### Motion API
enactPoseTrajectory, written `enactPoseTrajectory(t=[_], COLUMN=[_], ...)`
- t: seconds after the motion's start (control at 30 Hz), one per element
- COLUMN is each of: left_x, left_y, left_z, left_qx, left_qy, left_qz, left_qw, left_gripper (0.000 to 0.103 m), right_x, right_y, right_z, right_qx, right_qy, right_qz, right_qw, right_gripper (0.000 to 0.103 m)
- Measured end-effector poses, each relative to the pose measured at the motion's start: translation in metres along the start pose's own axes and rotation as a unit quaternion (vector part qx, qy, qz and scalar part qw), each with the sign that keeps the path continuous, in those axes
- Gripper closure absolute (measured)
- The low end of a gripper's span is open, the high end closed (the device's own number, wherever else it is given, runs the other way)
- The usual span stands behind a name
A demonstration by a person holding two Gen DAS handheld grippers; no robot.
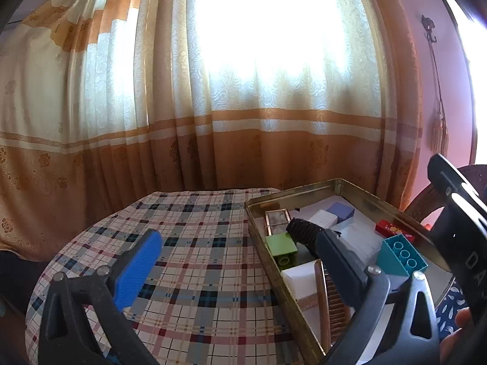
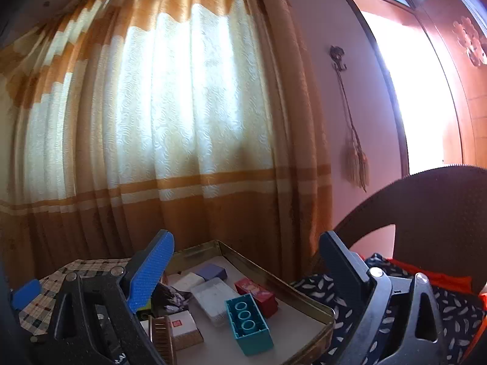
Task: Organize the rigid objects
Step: 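Withdraw both grippers from the tin back over the table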
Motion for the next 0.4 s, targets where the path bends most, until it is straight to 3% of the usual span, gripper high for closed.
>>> enactPoseTrajectory(t=[0.4], left_x=[0.0006], left_y=[0.0006], left_z=[0.0022], left_qx=[-0.006], left_qy=[0.001], left_qz=[-0.002], left_qw=[1.0000], left_gripper=[0.000], right_x=[0.0015], right_y=[0.0015], right_z=[0.0033], right_qx=[-0.009], right_qy=[0.003], right_qz=[-0.002], right_qw=[1.000], right_gripper=[0.005])
Point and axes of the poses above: each gripper's, at about its wrist camera, not at the fingertips, and z roughly the way its jaws point, x to its right, y to its underside, the point moved 4 cm from there along z, roughly the way its jaws point, and after that the axes turned 14 degrees about y, right-handed, at the moved point
